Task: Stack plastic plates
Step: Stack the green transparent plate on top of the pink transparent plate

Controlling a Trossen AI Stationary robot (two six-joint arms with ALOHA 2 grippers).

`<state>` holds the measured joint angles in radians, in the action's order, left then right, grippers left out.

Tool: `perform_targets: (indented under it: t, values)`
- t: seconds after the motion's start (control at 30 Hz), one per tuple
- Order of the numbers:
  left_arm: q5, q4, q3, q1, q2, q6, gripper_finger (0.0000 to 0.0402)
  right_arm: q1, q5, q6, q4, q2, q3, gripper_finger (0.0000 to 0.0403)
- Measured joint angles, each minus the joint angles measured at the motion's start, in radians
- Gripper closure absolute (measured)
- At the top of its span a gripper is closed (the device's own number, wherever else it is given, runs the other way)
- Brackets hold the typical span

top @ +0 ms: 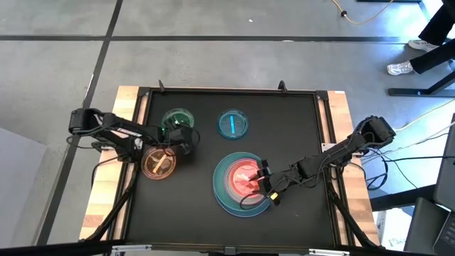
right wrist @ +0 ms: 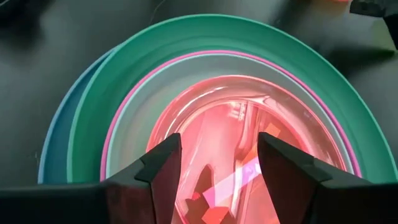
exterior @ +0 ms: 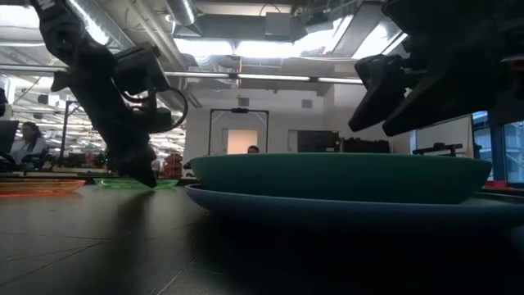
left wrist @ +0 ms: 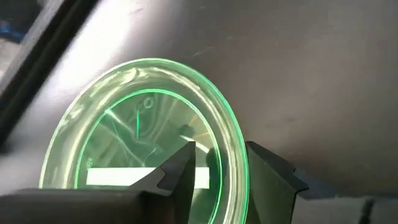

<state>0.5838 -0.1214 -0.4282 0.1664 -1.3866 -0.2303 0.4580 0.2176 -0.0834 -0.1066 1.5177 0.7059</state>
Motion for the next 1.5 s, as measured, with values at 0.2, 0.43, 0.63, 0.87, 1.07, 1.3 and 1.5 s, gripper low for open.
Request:
perform_targets:
  t: [0.2, 0.43, 0.63, 0.87, 1.07, 1.3, 1.5]
  values:
    - [-0.019, -0.002, 0.0, 0.022, -0.002, -0.038, 0.0282, 0.0, 0.001, 0.0, -0.001, 0.0, 0.0, 0.02]
    - [-0.029, -0.006, 0.0, 0.024, -0.002, -0.019, 0.0362, 0.0, 0.008, 0.0, -0.001, 0.0, 0.0, 0.02]
    - [-0.025, -0.011, 0.0, 0.021, -0.001, 0.005, 0.0396, 0.0, 0.009, 0.0, -0.001, 0.0, 0.0, 0.02]
    - [-0.068, 0.003, -0.019, -0.044, 0.015, 0.099, 0.0399, 0.0, 0.009, 0.0, 0.001, 0.0, 0.0, 0.02]
    - [-0.086, 0.003, -0.136, -0.138, 0.025, 0.185, 0.0399, 0.0, 0.009, 0.0, 0.002, 0.0, 0.0, 0.02]
    - [-0.139, 0.013, -0.282, -0.261, 0.025, 0.267, 0.04, 0.0, 0.01, 0.0, -0.004, 0.0, 0.0, 0.0201]
    - [-0.274, 0.104, -0.322, -0.327, 0.024, 0.319, 0.04, 0.0, 0.036, -0.013, -0.033, -0.002, 0.0, 0.0201]
